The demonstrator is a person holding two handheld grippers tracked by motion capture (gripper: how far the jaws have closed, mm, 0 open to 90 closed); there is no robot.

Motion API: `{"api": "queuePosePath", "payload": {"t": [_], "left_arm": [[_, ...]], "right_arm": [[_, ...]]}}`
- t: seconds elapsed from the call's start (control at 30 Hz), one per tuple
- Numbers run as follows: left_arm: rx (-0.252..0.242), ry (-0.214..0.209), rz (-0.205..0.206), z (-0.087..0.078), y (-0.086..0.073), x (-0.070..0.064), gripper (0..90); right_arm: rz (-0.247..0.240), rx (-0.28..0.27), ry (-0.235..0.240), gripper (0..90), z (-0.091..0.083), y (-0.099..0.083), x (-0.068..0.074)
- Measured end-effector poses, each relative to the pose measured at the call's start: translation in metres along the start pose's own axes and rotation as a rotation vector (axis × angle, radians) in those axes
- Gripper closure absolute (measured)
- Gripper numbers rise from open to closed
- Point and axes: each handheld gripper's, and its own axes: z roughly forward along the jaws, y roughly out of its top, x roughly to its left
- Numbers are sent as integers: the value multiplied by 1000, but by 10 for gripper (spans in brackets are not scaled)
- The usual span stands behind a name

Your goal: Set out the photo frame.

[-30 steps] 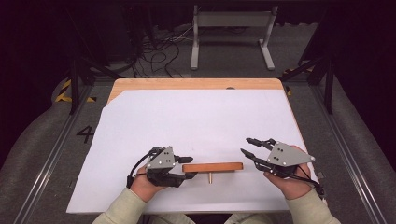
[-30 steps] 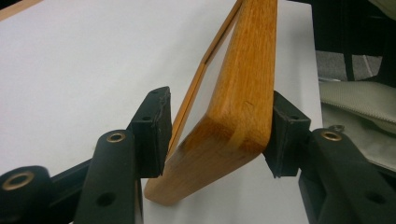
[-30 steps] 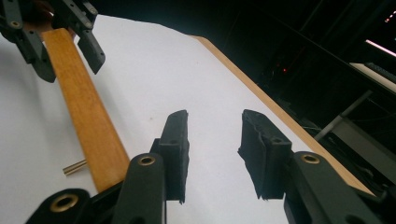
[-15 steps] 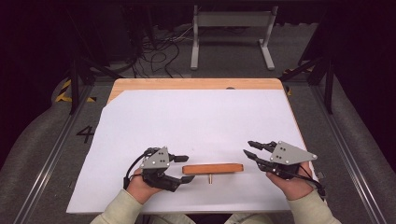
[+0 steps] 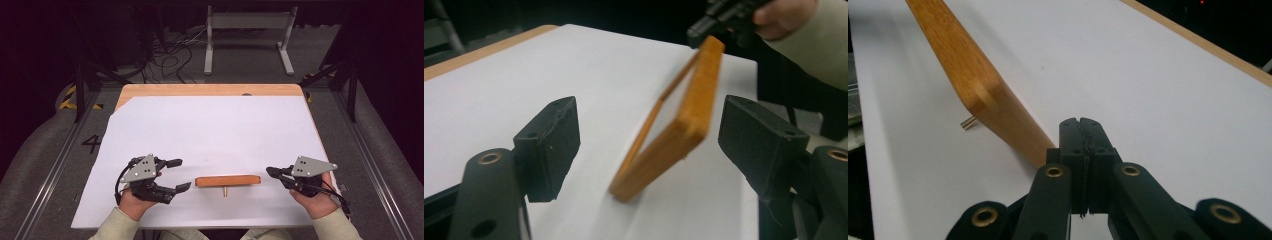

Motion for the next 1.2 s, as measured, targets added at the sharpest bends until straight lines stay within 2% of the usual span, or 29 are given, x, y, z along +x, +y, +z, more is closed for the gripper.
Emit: {"api": "queuePosePath", "payload": {"t": [0.03, 0.07, 0.3, 0.47, 0.5, 0.57, 0.67, 0.93, 1.07, 1.2], "left_arm": [[0, 0, 0, 0, 0, 0, 243], [-6, 17, -18, -2, -1, 3, 243], [-26, 114, -64, -9, -5, 13, 231], [-26, 138, -76, -10, -7, 15, 221], [-25, 141, -80, -10, -8, 16, 217], [-20, 155, -73, -9, -8, 16, 215], [-6, 164, -62, -7, -9, 17, 213], [7, 172, -74, -4, -12, 17, 209], [20, 176, -53, -2, -11, 16, 208], [26, 176, -57, 0, -12, 16, 208]], "right_arm": [[0, 0, 0, 899, 0, 0, 0], [6, 4, 9, 900, 1, -1, 1], [13, 44, 40, 900, 8, -6, 2], [14, 84, 80, 900, 14, -10, 5], [15, 105, 102, 900, 17, -12, 6], [12, 115, 112, 900, 19, -13, 7], [4, 137, 137, 900, 24, -14, 9], [3, 175, 196, 900, 40, -19, 15], [14, 186, 214, 900, 50, -23, 16], [41, 188, 221, 900, 57, -27, 14]]}}
